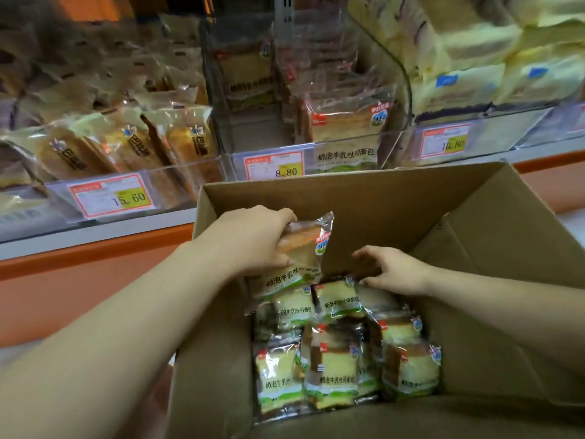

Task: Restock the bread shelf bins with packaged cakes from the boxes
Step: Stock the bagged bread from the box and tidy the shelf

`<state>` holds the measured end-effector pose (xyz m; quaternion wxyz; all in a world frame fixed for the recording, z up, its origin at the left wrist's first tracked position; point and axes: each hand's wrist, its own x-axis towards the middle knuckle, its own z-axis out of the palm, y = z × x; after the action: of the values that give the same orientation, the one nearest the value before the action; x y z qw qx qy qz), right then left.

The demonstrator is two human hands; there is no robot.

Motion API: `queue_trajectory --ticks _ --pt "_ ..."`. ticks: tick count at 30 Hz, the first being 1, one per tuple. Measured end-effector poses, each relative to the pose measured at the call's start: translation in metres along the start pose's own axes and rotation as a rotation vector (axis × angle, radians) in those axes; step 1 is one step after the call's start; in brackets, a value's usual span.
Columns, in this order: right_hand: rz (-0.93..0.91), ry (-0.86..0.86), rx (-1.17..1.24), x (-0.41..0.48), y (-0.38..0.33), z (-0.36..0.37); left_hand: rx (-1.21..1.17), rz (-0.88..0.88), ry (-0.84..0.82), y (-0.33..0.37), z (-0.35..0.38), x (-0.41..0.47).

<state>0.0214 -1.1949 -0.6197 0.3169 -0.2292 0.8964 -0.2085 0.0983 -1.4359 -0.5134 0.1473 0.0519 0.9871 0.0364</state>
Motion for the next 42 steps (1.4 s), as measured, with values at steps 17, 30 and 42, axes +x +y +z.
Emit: queue_trajectory --ticks 17,30,42 --pt "0.293 -0.083 0.253 0.086 0.093 0.111 -0.063 -0.046 -0.043 -0.014 0.012 0.015" --pt "0.287 0.059 0.614 0.080 0.086 0.119 -0.114 -0.060 -0.055 -0.010 0.012 0.020" --pt "0.019 0.117 0.274 0.054 0.037 0.069 -0.049 -0.009 0.009 -0.011 0.012 0.020"
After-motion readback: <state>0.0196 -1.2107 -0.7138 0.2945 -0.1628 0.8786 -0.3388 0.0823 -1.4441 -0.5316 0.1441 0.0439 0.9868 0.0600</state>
